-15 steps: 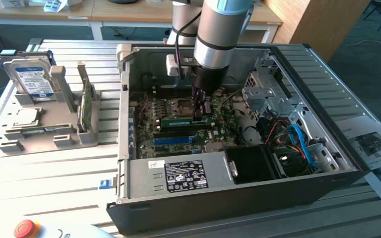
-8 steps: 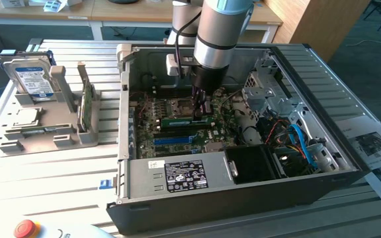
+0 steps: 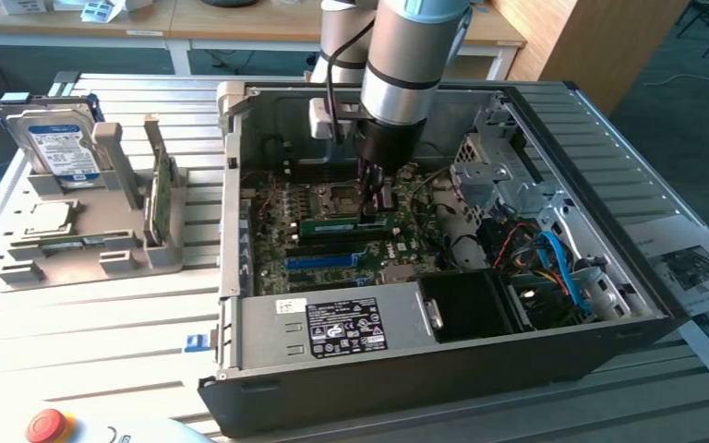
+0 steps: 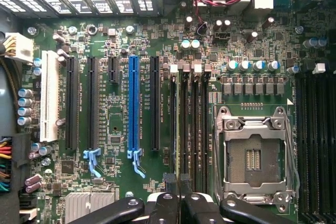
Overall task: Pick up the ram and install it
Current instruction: 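Insert the ram into the slot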
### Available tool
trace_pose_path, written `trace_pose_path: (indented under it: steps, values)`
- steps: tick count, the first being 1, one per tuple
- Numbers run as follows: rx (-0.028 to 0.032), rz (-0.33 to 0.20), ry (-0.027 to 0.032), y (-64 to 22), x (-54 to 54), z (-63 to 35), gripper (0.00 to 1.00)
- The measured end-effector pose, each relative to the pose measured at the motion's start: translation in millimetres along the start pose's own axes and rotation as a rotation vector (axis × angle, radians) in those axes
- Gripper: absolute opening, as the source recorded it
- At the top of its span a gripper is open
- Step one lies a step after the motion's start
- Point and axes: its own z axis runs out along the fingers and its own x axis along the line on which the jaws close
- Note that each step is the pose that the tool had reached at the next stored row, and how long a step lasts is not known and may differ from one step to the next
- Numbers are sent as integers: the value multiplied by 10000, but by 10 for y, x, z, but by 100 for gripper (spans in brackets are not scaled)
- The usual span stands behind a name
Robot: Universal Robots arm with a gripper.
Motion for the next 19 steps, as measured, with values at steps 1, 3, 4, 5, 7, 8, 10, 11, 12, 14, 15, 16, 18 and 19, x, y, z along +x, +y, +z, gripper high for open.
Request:
trace_pose_path:
  steps: [1,3,4,5,7,8,10,11,12,14,15,16,18,19]
  values:
    - [0,1,0,3,1,0,12]
    - [0,1,0,6,2,2,12]
    - [0,0,0,6,2,2,12]
    - [0,-1,1,6,2,3,12]
    - [1,-1,-1,6,2,12,12]
    - [0,0,0,6,2,18,12]
    - [-1,0,2,6,2,24,12]
    - [-1,0,2,6,2,26,12]
    - [-1,0,2,6,2,27,12]
    - [0,0,0,6,1,28,12]
    - [1,0,-1,6,1,28,12]
    - [1,0,-2,6,1,27,12]
    - [1,0,-3,6,2,25,12]
    - [1,1,-1,6,3,23,12]
